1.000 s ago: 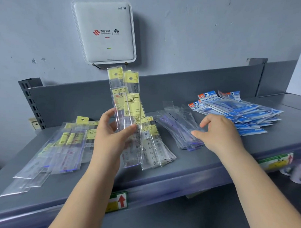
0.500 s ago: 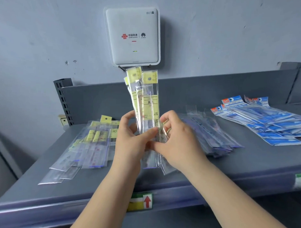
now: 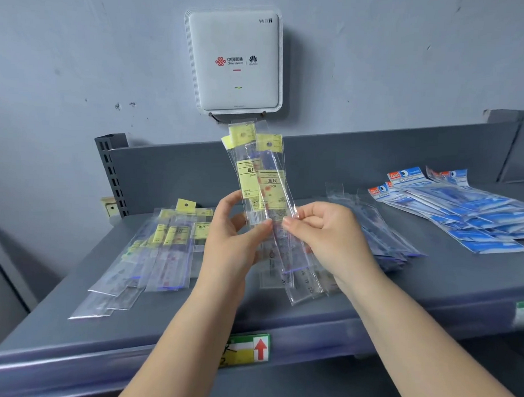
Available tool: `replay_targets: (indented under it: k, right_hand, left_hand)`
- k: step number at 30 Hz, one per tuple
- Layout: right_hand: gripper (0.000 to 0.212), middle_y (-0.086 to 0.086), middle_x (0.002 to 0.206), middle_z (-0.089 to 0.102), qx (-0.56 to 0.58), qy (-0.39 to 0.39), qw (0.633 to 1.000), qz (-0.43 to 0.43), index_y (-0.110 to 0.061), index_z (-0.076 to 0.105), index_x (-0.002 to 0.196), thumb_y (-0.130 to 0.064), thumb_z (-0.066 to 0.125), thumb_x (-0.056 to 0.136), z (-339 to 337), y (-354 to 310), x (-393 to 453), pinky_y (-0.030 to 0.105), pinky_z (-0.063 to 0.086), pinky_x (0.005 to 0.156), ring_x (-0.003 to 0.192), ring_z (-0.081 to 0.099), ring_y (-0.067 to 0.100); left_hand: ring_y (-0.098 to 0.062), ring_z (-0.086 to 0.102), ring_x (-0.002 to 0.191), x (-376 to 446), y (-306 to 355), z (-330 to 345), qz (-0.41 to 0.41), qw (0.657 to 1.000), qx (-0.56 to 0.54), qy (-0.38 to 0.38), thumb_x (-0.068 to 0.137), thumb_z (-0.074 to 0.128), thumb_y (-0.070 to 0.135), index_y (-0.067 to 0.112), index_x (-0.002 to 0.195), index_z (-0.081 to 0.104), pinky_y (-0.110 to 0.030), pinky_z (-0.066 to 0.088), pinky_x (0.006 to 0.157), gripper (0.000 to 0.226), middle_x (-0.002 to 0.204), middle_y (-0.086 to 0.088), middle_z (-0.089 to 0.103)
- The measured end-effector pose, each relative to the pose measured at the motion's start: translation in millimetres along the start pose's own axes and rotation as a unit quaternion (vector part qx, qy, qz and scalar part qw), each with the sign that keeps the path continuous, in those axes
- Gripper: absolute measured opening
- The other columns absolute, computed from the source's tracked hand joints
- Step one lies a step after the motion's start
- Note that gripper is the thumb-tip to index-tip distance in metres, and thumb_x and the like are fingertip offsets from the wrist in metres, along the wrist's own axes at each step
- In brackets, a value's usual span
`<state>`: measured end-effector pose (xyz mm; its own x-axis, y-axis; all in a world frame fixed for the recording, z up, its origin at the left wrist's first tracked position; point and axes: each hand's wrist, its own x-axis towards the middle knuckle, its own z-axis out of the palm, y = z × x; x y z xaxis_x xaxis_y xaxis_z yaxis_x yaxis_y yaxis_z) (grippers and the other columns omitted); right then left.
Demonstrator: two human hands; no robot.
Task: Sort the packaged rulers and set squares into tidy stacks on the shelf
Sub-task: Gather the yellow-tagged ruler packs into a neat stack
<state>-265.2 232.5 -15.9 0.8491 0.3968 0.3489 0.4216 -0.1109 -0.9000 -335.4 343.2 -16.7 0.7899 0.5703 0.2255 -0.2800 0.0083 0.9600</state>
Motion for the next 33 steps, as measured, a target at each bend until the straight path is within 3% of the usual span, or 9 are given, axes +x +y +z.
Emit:
replay_targets:
  k: [3, 8, 13, 16, 18, 22, 26, 30, 33]
  right_hand:
    - [0.013, -0.001, 0.069, 0.072, 0.079, 0.004, 0.996, 0.031, -0.012, 0.063, 0.075, -0.014, 0.063, 0.087, -8.6, 0.7, 0.8, 0.028, 0.056, 0.062, 0.063, 0.068, 0.01]
    - [0.017, 0.008, 0.068, 0.067, 0.08, 0.095, 0.992, 0.027, -0.012, 0.059, 0.07, -0.008, 0.062, 0.086, -47.5, 5.1, 9.1, 0.018, 0.044, 0.05, 0.054, 0.058, 0.011]
    - [0.023, -0.003, 0.059, 0.057, -0.093, 0.183, 0.978, 0.026, -0.021, 0.057, 0.06, -0.017, 0.069, 0.08, -88.8, 23.0, 19.9, 0.026, 0.038, 0.062, 0.061, 0.051, 0.016]
    - [0.015, 0.002, 0.071, 0.063, -0.283, 0.143, 0.946, 0.073, -0.017, 0.065, 0.067, -0.022, 0.068, 0.08, -91.6, 34.8, 19.6, 0.029, 0.044, 0.068, 0.08, 0.059, 0.027]
    - [0.022, 0.01, 0.086, 0.067, -0.387, 0.118, 0.91, 0.09, -0.007, 0.07, 0.08, -0.028, 0.067, 0.083, -89.5, 36.3, 18.2, 0.032, 0.046, 0.069, 0.088, 0.059, 0.033]
    - [0.032, 0.009, 0.108, 0.062, -0.469, 0.138, 0.867, 0.095, -0.01, 0.062, 0.102, -0.037, 0.064, 0.085, -88.8, 35.5, 19.1, 0.03, 0.038, 0.069, 0.103, 0.057, 0.031]
    - [0.024, 0.009, 0.112, 0.063, -0.505, 0.109, 0.848, 0.117, -0.015, 0.063, 0.105, -0.032, 0.055, 0.09, -88.7, 44.3, 22.1, 0.029, 0.037, 0.07, 0.104, 0.056, 0.031]
    - [0.019, 0.005, 0.1, 0.064, -0.462, 0.134, 0.875, 0.057, -0.017, 0.062, 0.097, -0.032, 0.053, 0.091, -85.4, 37.3, 18.7, 0.029, 0.036, 0.068, 0.098, 0.056, 0.03]
    - [0.02, -0.007, 0.069, 0.057, -0.291, 0.12, 0.948, -0.043, -0.021, 0.063, 0.087, -0.04, 0.064, 0.083, -65.0, 17.1, 11.0, 0.027, 0.037, 0.064, 0.075, 0.056, 0.019]
  left_hand:
    - [-0.01, 0.066, 0.071, 0.8, 0.4, 0.5, 0.005, 1.0, -0.002, 0.005, 0.086, 0.062, -0.001, 0.028, 0.119, 0.049, -0.024, 0.053, 0.054, 0.046, 0.097, -0.002, 0.069]
    - [-0.01, 0.065, 0.075, 1.3, 1.1, 0.1, 0.002, 1.0, -0.003, 0.012, 0.087, 0.061, 0.0, 0.03, 0.119, 0.047, -0.022, 0.051, 0.054, 0.047, 0.101, -0.003, 0.066]
    - [-0.011, 0.065, 0.078, 2.5, 1.7, 3.2, 0.004, 1.0, 0.001, 0.015, 0.086, 0.062, 0.0, 0.031, 0.118, 0.046, -0.025, 0.049, 0.058, 0.047, 0.107, -0.005, 0.065]
    - [-0.009, 0.065, 0.076, 3.0, 1.3, 4.8, 0.006, 1.0, 0.004, 0.018, 0.086, 0.062, 0.001, 0.033, 0.116, 0.046, -0.024, 0.047, 0.057, 0.047, 0.105, -0.003, 0.064]
    - [-0.009, 0.065, 0.076, 2.7, 1.7, 5.3, 0.005, 1.0, 0.004, 0.018, 0.086, 0.062, 0.0, 0.032, 0.116, 0.045, -0.024, 0.047, 0.056, 0.047, 0.103, -0.002, 0.064]
    - [-0.009, 0.065, 0.076, 1.4, 1.5, 4.3, 0.006, 1.0, 0.007, 0.017, 0.086, 0.061, 0.0, 0.032, 0.116, 0.045, -0.024, 0.049, 0.056, 0.046, 0.105, -0.005, 0.064]
    - [-0.012, 0.065, 0.079, 1.4, 1.1, 3.2, 0.0, 1.0, 0.004, 0.018, 0.086, 0.061, 0.0, 0.03, 0.119, 0.046, -0.026, 0.049, 0.058, 0.047, 0.113, -0.008, 0.065]
    - [-0.013, 0.066, 0.081, 1.4, 1.1, 2.6, 0.0, 1.0, 0.003, 0.016, 0.086, 0.062, 0.0, 0.031, 0.118, 0.046, -0.028, 0.052, 0.061, 0.047, 0.112, -0.008, 0.065]
    - [-0.014, 0.066, 0.081, 0.5, 1.0, 2.6, 0.002, 1.0, 0.002, 0.015, 0.086, 0.062, 0.0, 0.031, 0.119, 0.046, -0.029, 0.053, 0.063, 0.047, 0.111, -0.008, 0.065]
